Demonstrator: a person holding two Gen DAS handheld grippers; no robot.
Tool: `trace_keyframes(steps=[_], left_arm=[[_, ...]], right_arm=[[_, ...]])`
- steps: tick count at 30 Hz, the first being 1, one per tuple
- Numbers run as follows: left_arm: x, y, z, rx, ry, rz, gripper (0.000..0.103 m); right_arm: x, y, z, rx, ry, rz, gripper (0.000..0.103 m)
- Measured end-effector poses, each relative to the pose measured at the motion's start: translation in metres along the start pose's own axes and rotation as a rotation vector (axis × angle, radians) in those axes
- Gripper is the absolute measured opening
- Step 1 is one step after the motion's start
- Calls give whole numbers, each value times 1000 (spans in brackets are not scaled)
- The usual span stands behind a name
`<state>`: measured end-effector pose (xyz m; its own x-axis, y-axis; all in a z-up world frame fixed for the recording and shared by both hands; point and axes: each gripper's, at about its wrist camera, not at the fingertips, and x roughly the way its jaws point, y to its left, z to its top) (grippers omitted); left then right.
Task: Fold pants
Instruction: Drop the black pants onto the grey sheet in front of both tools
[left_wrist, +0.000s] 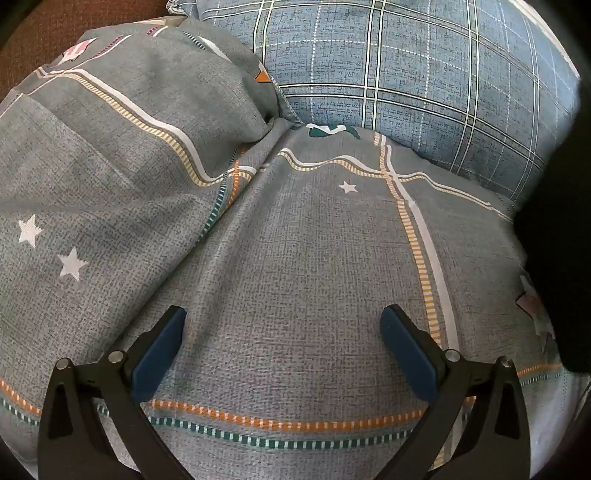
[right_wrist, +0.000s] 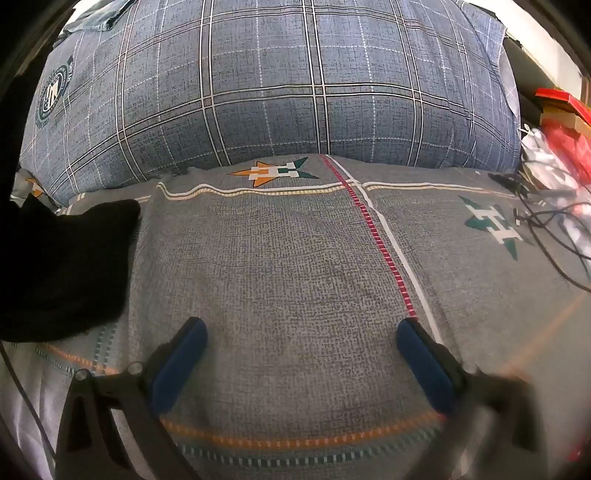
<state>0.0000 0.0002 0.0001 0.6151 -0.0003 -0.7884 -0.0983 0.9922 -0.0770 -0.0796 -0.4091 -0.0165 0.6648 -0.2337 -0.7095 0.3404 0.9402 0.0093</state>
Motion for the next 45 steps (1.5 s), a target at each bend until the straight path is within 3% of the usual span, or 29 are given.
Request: trace_keyframes(steps=[39, 43, 45], left_arm=[[1, -2, -1, 15, 10, 12, 103], [-9, -3, -2, 27, 20, 36, 103], [-25, -3, -3, 25, -13, 28, 103]], right_arm=[[3, 1, -6, -1, 1, -6, 102], [4, 4, -4, -4, 10, -10, 102], [1, 4, -2, -3, 9, -15, 103]])
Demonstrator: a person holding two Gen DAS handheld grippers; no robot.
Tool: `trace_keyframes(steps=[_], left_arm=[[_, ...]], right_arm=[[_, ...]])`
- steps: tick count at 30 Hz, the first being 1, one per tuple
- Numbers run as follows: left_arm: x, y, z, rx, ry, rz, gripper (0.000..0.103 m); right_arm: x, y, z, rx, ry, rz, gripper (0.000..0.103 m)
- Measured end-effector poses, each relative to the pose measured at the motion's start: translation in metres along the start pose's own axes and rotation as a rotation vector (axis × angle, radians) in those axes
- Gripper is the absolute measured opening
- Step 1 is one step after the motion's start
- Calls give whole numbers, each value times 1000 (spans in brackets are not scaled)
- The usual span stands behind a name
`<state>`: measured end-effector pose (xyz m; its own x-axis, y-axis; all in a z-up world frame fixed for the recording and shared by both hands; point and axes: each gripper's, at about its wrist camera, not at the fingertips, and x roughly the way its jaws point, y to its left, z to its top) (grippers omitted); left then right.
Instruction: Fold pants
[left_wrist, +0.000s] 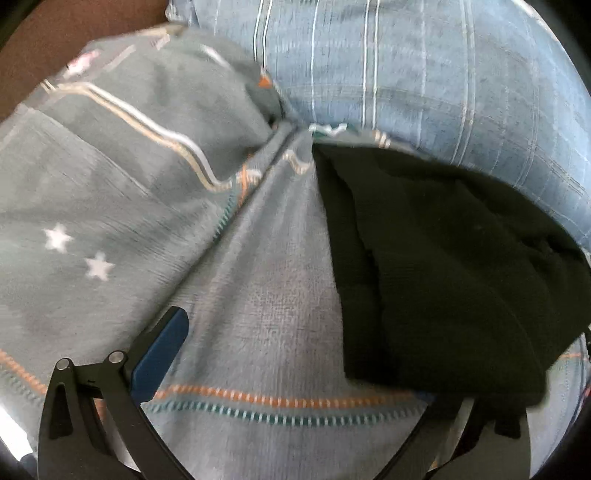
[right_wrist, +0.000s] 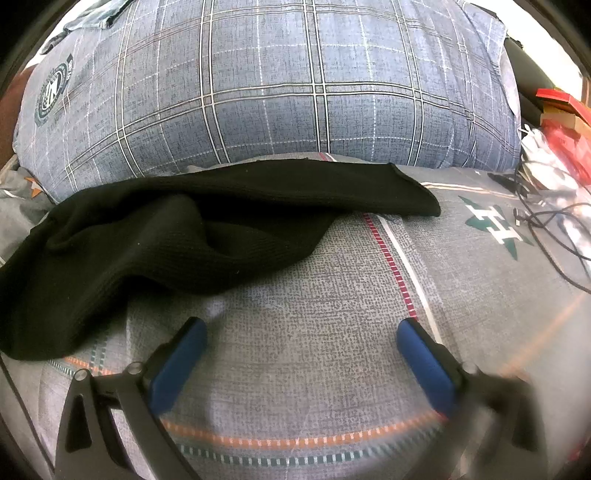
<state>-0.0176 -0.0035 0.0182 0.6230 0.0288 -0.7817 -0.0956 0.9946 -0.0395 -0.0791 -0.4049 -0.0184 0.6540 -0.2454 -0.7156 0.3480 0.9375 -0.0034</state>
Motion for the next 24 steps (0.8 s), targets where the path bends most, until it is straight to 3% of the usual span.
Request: trace_keyframes(steps=[6, 11, 24], left_arm=[[-49, -4, 5, 8, -69, -32, 103], [-76, -14, 7, 21, -130, -35, 103], [-85, -31, -2, 20, -129, -108, 103]], right_arm=[[-46, 9, 2, -16, -95, 56, 103], [-73, 23, 4, -47, -114, 138, 103], [-88, 29, 2, -46, -112, 219, 103]])
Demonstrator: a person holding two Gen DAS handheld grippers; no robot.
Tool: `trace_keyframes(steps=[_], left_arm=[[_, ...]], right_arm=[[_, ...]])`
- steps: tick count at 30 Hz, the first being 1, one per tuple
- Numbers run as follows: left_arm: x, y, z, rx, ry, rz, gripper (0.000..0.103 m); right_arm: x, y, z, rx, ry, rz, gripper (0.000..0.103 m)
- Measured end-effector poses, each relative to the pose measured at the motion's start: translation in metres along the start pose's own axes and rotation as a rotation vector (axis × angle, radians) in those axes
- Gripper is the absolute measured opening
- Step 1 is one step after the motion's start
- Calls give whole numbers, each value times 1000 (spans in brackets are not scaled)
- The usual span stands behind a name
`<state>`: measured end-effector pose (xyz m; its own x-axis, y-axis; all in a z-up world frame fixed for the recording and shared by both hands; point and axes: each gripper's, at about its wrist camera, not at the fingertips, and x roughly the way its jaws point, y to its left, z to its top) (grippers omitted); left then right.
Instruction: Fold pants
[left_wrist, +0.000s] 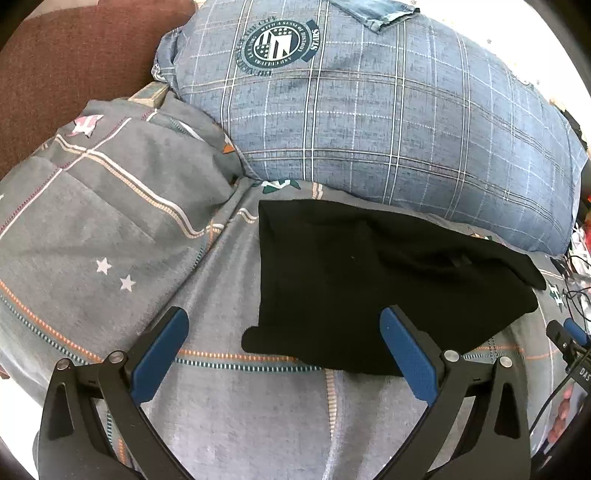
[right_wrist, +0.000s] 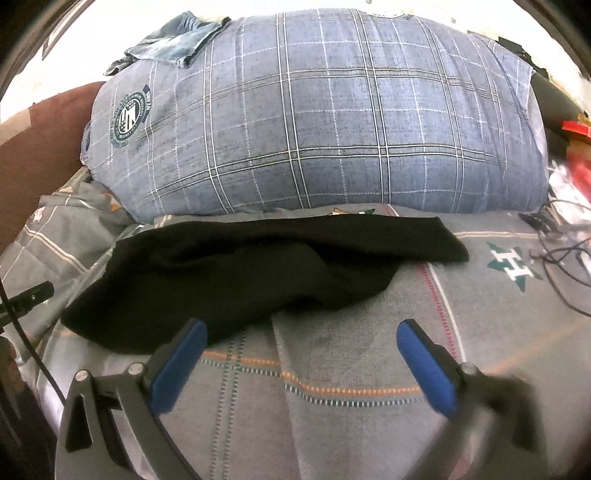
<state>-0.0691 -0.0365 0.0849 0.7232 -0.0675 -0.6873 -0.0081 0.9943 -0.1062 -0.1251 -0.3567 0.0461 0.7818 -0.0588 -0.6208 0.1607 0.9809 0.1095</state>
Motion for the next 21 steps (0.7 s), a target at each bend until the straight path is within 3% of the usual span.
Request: trace_keyframes(steps=[11, 17, 21], left_arm=[[28, 14, -34, -91, 111, -50, 103], [47, 12, -32, -174, 152, -127, 103], [61, -3, -27, -158, 167, -146, 103]], right_arm=[[16, -29, -5, 102, 41, 105, 101], [42, -37, -1, 192, 72, 207, 101], [58, -47, 5, 273, 71, 241, 101]])
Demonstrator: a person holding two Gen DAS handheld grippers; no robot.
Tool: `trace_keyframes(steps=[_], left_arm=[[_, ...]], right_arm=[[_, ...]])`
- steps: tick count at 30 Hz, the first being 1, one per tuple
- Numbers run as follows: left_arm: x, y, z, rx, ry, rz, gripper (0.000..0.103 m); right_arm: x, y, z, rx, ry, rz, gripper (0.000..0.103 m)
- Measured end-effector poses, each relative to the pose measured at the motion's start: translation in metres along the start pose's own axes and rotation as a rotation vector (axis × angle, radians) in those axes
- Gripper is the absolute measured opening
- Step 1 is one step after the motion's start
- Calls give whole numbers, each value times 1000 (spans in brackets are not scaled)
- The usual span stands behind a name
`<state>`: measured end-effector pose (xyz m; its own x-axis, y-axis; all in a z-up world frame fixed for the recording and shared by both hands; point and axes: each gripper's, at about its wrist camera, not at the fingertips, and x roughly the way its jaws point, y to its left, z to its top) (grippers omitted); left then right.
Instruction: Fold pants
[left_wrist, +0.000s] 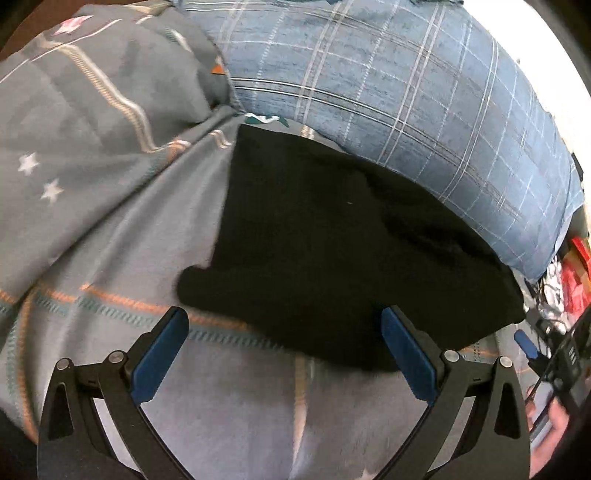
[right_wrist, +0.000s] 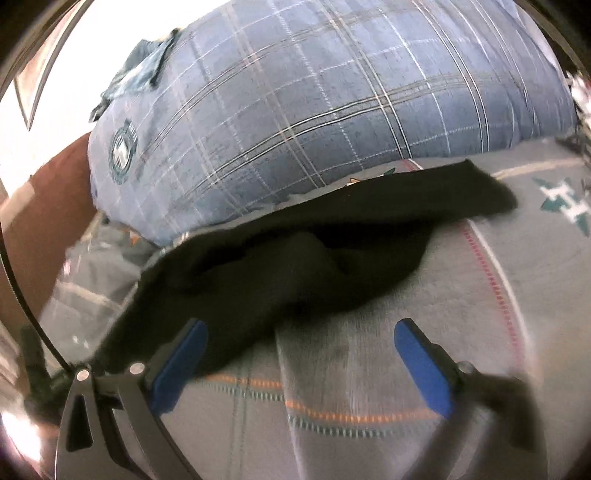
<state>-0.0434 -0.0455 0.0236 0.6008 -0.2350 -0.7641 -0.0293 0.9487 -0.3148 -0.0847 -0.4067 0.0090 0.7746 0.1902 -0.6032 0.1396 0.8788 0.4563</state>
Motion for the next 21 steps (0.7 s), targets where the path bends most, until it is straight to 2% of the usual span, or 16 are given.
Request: trace_keyframes(steps=[2, 4, 6, 7, 8, 9, 10, 13, 17, 19, 21], left_arm=[[13, -6, 4, -1, 17, -1, 103], [18, -11, 9, 0, 1, 10, 103], [24, -19, 15, 9, -3, -12, 102], [25, -21, 18, 3, -13, -42, 81], [26, -24, 21, 4, -13, -66, 39], [30, -28, 23, 10, 11, -94, 25], [33, -33, 26, 14, 41, -134, 6], [20, -48, 28, 99, 7, -112, 4], [-27, -45, 33, 183, -62, -143, 4], [-38, -35, 32, 196, -63, -139, 4], [-36, -23, 25, 191, -22, -140, 4]], right_arm=[[11, -8, 6, 37, 13, 20, 101], [24, -14, 12, 64, 31, 18, 101], [30, -20, 16, 81, 11, 31, 100], [32, -22, 19, 90, -9, 26, 86], [37, -24, 22, 93, -3, 10, 46], [42, -26, 24, 102, 21, 9, 27], [43, -27, 25, 119, 29, 20, 22], [25, -13, 23, 79, 2, 13, 19], [-17, 12, 12, -16, -6, 18, 18], [-40, 23, 2, -41, 6, 36, 18], [-53, 29, -14, -28, 25, 63, 18]])
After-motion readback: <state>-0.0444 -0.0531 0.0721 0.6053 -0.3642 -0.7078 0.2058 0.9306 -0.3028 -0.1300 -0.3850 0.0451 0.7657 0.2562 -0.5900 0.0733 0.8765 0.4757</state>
